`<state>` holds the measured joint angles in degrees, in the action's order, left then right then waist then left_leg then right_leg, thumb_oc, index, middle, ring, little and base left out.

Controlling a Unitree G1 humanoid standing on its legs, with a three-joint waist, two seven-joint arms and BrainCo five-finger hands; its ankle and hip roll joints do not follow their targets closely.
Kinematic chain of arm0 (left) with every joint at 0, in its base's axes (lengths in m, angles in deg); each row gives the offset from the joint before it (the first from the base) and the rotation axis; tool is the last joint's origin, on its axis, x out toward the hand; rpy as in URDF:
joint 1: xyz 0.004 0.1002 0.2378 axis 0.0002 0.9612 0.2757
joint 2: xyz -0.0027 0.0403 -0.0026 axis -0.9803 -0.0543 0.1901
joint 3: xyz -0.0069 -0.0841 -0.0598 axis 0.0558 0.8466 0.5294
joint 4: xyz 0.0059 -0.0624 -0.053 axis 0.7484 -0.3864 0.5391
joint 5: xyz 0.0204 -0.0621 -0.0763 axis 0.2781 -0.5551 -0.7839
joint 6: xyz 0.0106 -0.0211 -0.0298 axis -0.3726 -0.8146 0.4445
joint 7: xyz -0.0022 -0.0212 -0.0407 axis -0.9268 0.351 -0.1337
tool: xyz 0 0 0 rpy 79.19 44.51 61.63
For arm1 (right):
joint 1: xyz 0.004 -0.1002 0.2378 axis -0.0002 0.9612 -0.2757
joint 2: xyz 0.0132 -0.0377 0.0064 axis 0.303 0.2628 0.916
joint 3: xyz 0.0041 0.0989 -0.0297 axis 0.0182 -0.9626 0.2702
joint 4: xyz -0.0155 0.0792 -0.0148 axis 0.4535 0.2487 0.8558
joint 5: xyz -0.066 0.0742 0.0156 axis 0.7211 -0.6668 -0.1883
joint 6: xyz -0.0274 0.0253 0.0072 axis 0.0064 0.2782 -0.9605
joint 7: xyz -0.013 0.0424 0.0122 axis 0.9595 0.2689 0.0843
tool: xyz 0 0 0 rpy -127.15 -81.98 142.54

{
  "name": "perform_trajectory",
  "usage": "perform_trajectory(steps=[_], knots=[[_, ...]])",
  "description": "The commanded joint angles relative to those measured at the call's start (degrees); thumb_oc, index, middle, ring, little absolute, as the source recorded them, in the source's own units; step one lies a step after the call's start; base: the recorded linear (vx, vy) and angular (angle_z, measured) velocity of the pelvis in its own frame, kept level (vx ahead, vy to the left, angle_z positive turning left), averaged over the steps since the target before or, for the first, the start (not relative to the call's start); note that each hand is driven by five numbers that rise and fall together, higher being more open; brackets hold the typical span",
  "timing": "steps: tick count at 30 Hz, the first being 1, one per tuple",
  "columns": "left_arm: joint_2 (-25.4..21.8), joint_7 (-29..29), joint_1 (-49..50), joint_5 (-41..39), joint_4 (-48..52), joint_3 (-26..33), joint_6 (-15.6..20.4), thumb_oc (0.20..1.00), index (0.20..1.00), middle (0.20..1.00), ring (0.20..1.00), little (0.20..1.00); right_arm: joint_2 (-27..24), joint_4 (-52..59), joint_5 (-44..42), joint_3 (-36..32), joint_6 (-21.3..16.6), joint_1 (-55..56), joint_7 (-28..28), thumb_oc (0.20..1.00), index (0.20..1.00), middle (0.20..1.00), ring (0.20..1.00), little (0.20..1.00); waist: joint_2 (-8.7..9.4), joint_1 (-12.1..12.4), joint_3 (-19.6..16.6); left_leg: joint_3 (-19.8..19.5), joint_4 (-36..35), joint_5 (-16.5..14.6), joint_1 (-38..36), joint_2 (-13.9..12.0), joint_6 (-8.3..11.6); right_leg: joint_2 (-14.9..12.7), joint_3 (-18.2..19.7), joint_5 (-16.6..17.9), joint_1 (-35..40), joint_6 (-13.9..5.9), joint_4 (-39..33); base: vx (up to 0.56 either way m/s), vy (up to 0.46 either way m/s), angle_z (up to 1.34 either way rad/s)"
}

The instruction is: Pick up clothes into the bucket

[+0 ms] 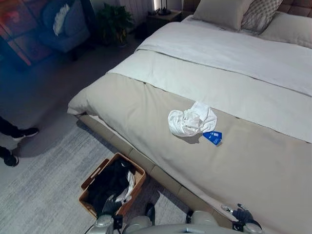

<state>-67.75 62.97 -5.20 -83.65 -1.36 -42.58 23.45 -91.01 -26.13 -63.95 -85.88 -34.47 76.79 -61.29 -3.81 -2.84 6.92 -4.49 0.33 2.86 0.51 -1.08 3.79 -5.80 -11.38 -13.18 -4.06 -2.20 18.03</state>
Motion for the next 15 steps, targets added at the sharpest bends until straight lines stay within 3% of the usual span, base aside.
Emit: perform_trajectory(steps=[1,7,11,12,15], knots=[[-1.42,-1.53,-1.30,2.80,-1.23,2.74,0.76,1.000,1.000,1.000,1.000,1.000,-1.93,3.40,-2.59,-0.27,-2.26,-2.50,-0.17,1.000,1.000,1.000,1.000,1.000,1.76,-0.26,2.25,0.41,4.00,-5.03,-0.99,1.66,0.08,-1.29,-0.49,7.61,5.70,-3.01,-11.45,0.03,-0.040,-0.02],[-1.46,-2.18,0.27,3.29,-0.15,1.57,1.22,1.000,1.000,1.000,1.000,1.000,-5.41,6.36,-1.22,-0.23,-3.38,-7.07,2.52,1.000,1.000,1.000,1.000,1.000,1.65,0.68,3.00,0.00,4.09,-5.11,-0.89,1.68,0.03,-1.20,-0.99,7.47,5.96,-2.89,-11.40,0.00,-0.006,0.00],[-1.94,-2.96,-0.30,3.23,1.25,-0.41,1.95,1.000,1.000,1.000,1.000,1.000,-11.76,7.11,10.52,5.12,-2.04,-14.12,5.62,1.000,1.000,1.000,1.000,1.000,1.76,2.05,5.60,-0.80,5.54,-5.17,1.23,2.10,-0.16,-1.76,-1.36,7.25,3.72,-2.82,-9.07,-0.10,0.010,0.07],[-2.51,-3.81,-0.49,3.54,4.22,-2.24,2.80,1.000,1.000,1.000,1.000,1.000,-16.97,9.83,20.16,9.42,-1.12,-18.59,8.67,1.000,1.000,1.000,1.000,1.000,1.72,2.82,7.50,-1.31,6.98,-5.06,3.61,2.62,-0.30,-2.07,-1.35,7.35,1.25,-2.78,-7.34,-0.14,0.019,0.10],[-2.89,-4.61,-0.86,3.08,6.31,-4.29,3.73,1.000,1.000,1.000,1.000,1.000,-20.23,10.43,24.78,12.88,-1.21,-23.45,10.50,1.000,1.000,1.000,1.000,1.000,1.31,3.51,9.16,-2.03,7.96,-4.53,6.14,3.12,-0.60,-2.59,-1.59,7.53,-1.30,-2.79,-5.60,-0.11,0.044,0.12]])
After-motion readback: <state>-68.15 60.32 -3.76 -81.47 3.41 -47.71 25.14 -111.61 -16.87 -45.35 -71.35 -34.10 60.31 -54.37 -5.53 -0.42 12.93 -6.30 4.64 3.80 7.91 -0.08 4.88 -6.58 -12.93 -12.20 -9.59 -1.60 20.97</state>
